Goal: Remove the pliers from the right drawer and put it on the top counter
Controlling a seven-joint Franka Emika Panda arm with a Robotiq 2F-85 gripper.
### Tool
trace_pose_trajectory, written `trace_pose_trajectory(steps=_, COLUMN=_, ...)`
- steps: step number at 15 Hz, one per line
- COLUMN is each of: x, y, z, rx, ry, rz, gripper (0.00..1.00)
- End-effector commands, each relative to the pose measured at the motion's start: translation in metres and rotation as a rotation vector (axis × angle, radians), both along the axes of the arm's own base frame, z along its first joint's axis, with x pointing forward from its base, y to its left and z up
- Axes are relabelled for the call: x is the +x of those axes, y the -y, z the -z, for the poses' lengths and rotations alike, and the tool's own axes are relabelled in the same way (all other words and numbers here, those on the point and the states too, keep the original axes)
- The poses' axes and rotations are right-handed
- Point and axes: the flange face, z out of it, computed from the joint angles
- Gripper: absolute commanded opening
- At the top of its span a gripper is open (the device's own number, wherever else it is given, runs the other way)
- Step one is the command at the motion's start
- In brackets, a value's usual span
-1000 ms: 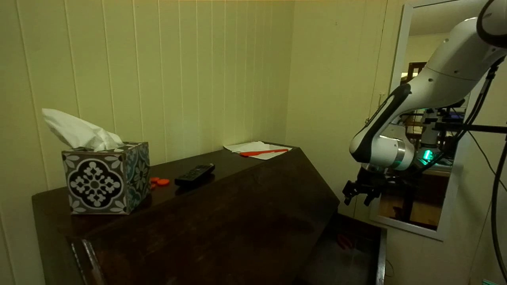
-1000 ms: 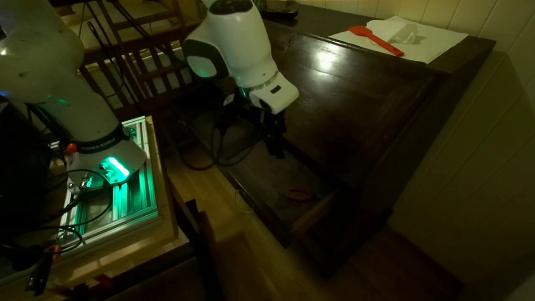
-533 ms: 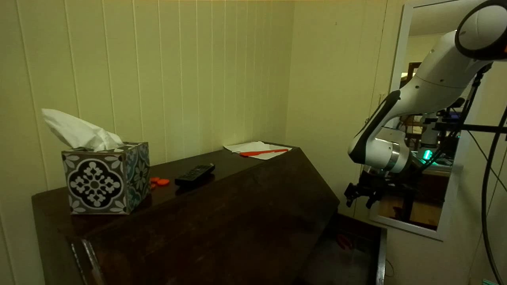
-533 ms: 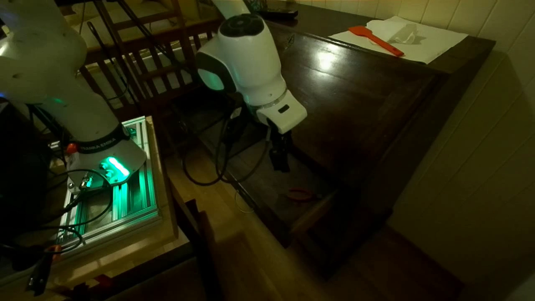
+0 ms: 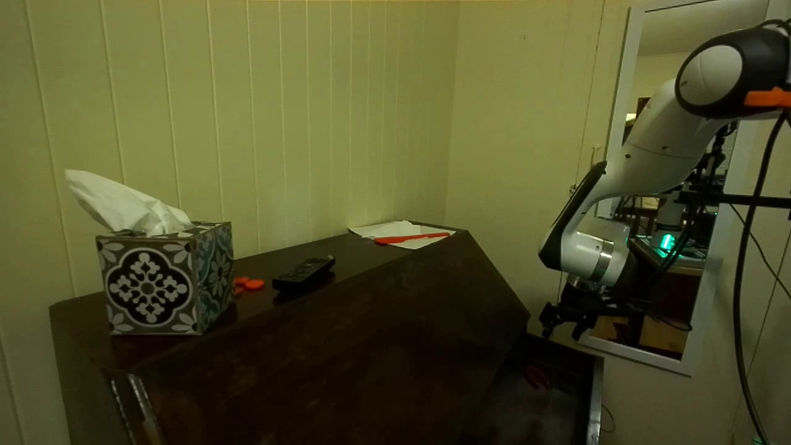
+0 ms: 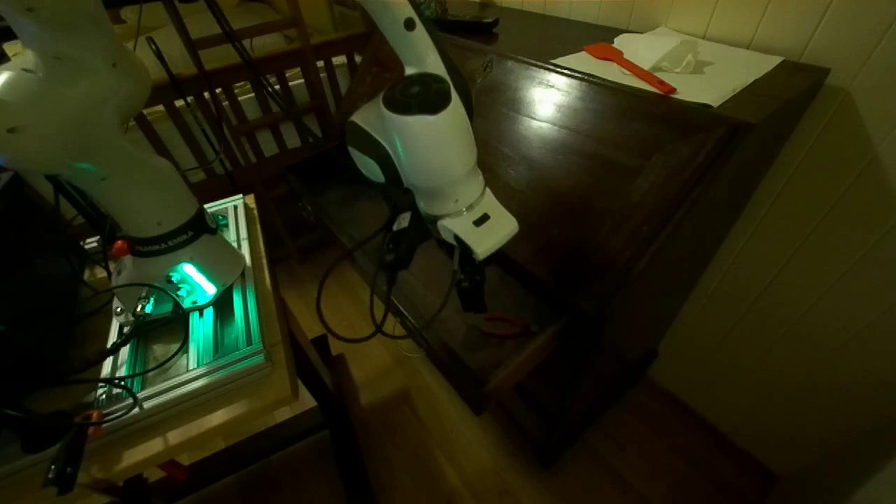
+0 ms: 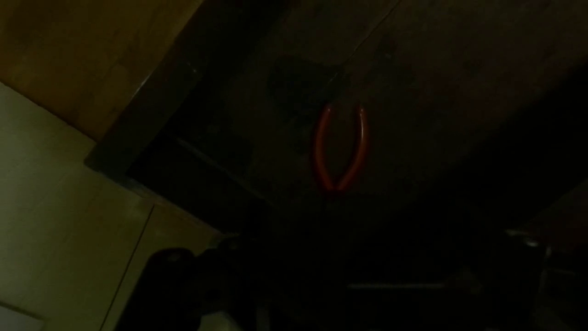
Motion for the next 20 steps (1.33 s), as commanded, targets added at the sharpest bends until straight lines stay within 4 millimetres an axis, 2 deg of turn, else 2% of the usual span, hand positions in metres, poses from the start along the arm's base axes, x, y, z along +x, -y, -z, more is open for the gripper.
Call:
trace_pose_trajectory(steps=1, x=0.007, y=0.013, z=0.038, rx=0.004, ry=0.004, rz=-0.030, gripper=1.00)
trace_pose_trajectory(steps=5, x=0.005, y=0.022, z=0.080, rx=-0.007, ry=-0.037, rz=-0.082, gripper=1.00)
trace_pose_trajectory(steps=9, x=0.012, y=0.015, z=0.105, rx=-0.024, ry=-0.060, rz=-0.128, gripper=1.00)
trace_pose_trajectory(steps=13, x=0.028, y=-0.002, z=0.116, rx=-0.026, ry=-0.064, rz=-0.157, gripper=1.00)
trace_pose_trajectory(steps=20, x=0.044, y=-0.009, z=0.122, rx=-0.052, ry=-0.075, rz=-0.192, gripper=1.00)
